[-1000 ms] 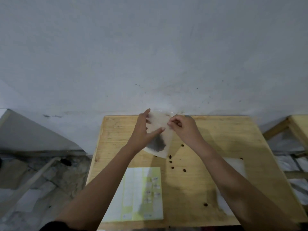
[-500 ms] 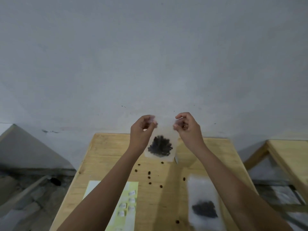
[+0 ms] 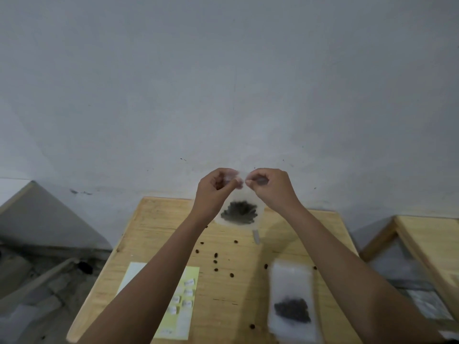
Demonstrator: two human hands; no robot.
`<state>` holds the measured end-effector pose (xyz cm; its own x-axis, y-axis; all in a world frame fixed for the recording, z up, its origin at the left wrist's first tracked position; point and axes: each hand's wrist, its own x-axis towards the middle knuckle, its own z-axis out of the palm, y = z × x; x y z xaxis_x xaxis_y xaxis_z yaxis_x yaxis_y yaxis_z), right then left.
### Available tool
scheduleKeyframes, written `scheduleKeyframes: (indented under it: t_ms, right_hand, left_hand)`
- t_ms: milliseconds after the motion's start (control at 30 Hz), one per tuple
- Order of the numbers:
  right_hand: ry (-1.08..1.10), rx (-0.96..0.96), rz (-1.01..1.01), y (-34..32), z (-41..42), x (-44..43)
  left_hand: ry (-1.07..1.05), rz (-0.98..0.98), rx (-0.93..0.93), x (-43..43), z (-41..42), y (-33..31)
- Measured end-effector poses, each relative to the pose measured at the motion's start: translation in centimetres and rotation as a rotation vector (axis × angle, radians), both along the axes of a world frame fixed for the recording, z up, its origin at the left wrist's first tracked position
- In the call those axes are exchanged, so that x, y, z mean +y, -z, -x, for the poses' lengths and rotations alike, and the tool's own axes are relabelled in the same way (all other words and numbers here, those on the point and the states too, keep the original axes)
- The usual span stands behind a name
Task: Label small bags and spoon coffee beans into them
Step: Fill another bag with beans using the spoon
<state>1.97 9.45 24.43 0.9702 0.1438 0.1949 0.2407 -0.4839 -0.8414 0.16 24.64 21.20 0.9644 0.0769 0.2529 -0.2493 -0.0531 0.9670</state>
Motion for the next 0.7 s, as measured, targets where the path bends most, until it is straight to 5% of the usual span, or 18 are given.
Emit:
scheduleKeyframes:
  t_ms: [333, 700]
  right_hand:
    - [0.118, 0.057, -0.056, 1.9, -0.2, 4.3]
    - [0.058, 0.217, -0.354, 3.7, 0.3, 7.8]
  left_hand:
    - [0.115, -0.08, 0.042, 4.9, -1.3, 0.6]
    - [0.197, 0.114, 0.153, 11.1, -1.2, 2.6]
